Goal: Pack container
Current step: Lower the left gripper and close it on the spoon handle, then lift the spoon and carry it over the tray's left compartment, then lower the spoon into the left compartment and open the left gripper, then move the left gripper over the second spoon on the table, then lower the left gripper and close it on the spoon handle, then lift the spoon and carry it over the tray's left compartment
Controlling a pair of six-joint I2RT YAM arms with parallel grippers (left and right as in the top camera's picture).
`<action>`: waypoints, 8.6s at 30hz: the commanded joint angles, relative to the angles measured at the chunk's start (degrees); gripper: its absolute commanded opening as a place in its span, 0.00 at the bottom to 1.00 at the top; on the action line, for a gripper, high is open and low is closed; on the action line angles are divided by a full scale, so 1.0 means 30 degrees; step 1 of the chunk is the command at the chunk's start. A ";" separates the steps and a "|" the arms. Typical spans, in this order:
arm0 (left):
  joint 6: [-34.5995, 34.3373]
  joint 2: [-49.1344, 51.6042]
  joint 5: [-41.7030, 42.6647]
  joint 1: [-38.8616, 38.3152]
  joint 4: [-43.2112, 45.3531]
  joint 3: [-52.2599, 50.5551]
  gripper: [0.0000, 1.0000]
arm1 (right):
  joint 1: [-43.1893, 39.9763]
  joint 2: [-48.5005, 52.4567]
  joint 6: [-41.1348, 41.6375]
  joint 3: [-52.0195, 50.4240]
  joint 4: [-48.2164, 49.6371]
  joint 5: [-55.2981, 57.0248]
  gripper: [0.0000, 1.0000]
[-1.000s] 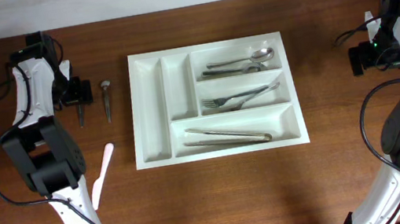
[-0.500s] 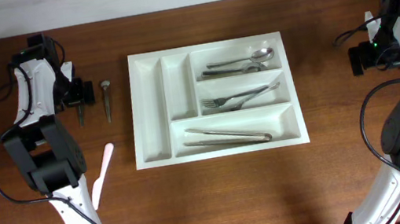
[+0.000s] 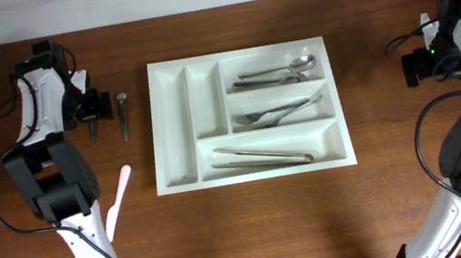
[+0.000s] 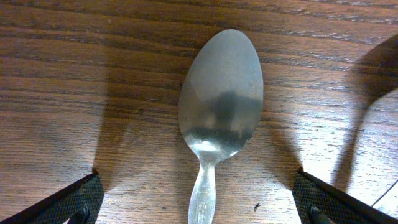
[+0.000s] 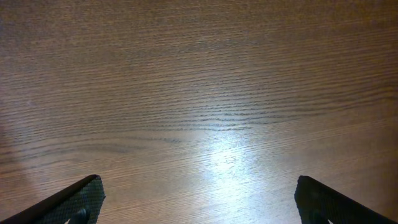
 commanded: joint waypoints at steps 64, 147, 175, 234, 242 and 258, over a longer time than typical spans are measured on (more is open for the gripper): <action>-0.2448 0.1064 0.4758 -0.6258 -0.9238 0.9668 0.02 | -0.0058 -0.0175 -0.0073 -0.0109 -0.0007 0.0248 0.99; -0.1785 0.3949 -0.0765 -0.3198 -0.6892 0.9748 0.97 | -0.0058 -0.0175 -0.0073 -0.0109 -0.0007 0.0248 0.99; -0.2346 0.5042 -0.0102 -0.3381 -0.6776 0.9748 0.97 | -0.0058 -0.0175 -0.0073 -0.0109 -0.0007 0.0248 0.98; -0.2331 0.5676 0.1377 -0.2885 -0.6805 0.9675 0.14 | -0.0058 -0.0175 -0.0073 -0.0109 -0.0007 0.0248 0.99; -0.2331 0.5668 0.1239 -0.2885 -0.7118 0.9683 0.02 | -0.0058 -0.0175 -0.0073 -0.0109 -0.0007 0.0248 0.99; -0.2346 0.2936 0.1268 -0.2994 -0.8684 0.9814 0.02 | -0.0058 -0.0175 -0.0073 -0.0109 -0.0007 0.0248 0.99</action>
